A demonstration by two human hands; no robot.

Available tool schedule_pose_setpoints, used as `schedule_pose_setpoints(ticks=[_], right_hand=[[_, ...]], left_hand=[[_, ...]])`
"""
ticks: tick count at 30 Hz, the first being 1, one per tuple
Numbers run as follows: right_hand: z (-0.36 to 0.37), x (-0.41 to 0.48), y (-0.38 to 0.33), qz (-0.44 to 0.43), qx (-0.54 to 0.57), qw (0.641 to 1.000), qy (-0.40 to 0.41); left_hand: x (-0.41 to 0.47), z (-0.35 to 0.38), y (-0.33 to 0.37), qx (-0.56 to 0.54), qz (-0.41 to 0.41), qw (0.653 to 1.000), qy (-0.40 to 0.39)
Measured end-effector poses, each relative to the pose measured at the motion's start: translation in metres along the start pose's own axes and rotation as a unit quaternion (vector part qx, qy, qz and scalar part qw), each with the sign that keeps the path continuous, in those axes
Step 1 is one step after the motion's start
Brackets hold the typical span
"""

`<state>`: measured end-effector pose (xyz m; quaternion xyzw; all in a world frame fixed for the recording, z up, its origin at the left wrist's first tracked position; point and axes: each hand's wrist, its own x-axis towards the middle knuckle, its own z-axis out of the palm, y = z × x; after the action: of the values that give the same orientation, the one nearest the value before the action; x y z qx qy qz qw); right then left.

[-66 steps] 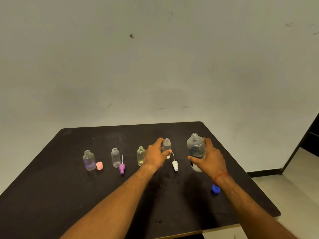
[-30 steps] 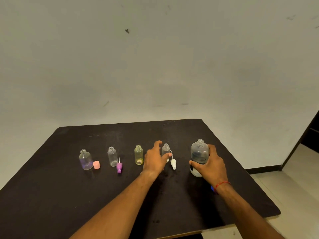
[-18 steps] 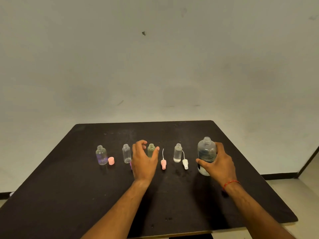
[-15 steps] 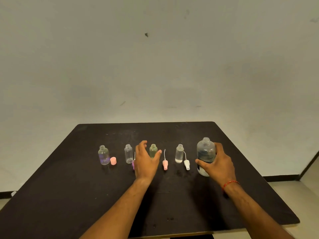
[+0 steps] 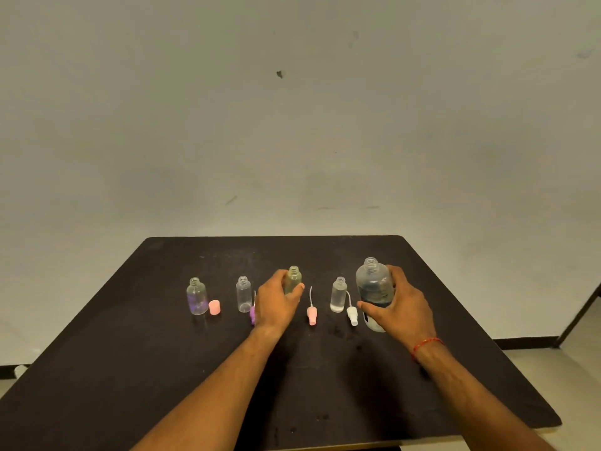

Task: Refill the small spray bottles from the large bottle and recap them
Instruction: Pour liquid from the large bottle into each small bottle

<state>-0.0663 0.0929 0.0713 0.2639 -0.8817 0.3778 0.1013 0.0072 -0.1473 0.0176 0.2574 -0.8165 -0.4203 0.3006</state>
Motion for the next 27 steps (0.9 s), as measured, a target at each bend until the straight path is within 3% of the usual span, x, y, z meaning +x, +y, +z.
schedule_pose_setpoints(ticks=[9,18,27], right_hand=[[-0.006,0.020,-0.028,-0.087,-0.092,0.992,-0.020],[-0.014,0.032,-0.045,-0.119,-0.208,0.970,-0.029],[-0.023,0.036,-0.054,-0.143,-0.251,0.957,-0.036]], left_hand=[[-0.009,-0.017,0.033,-0.030,0.116,0.992,-0.028],[-0.012,-0.031,0.048,-0.016,0.138,0.988,-0.065],[-0.012,-0.039,0.051,-0.007,0.155,0.986,-0.068]])
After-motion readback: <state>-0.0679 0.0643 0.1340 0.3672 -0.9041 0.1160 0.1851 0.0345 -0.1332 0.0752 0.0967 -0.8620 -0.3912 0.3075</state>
